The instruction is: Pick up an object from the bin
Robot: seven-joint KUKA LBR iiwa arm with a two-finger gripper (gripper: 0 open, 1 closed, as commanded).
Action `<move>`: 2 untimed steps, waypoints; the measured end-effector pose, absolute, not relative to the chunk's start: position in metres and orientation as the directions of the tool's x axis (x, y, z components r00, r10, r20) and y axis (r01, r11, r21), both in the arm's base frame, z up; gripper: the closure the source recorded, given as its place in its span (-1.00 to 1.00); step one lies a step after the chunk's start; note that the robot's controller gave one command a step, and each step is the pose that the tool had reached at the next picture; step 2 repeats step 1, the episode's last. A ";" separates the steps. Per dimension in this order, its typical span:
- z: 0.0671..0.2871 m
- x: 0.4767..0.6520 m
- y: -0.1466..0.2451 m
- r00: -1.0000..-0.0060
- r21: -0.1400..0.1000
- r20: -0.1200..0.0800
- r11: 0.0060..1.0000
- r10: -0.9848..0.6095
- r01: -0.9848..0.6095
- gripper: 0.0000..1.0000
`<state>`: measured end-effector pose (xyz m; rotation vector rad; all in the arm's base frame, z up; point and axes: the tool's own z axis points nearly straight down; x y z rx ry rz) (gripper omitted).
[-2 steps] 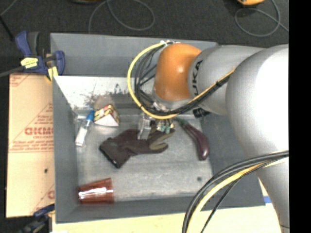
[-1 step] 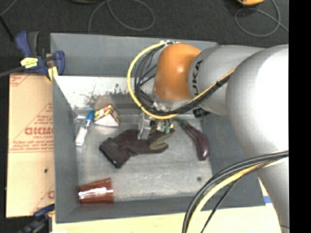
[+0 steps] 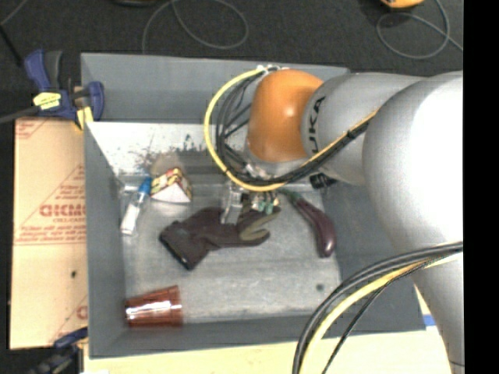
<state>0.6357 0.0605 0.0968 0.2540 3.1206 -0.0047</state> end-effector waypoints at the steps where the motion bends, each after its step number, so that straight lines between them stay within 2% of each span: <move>1: 0.097 0.636 0.061 -0.987 -0.002 -0.011 0.987 0.161 0.161 1.00; 2: 0.097 0.636 0.061 -0.987 -0.002 -0.011 0.987 0.161 0.161 1.00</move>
Offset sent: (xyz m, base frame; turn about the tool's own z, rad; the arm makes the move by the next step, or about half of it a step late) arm 0.0000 0.0000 0.0000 0.0000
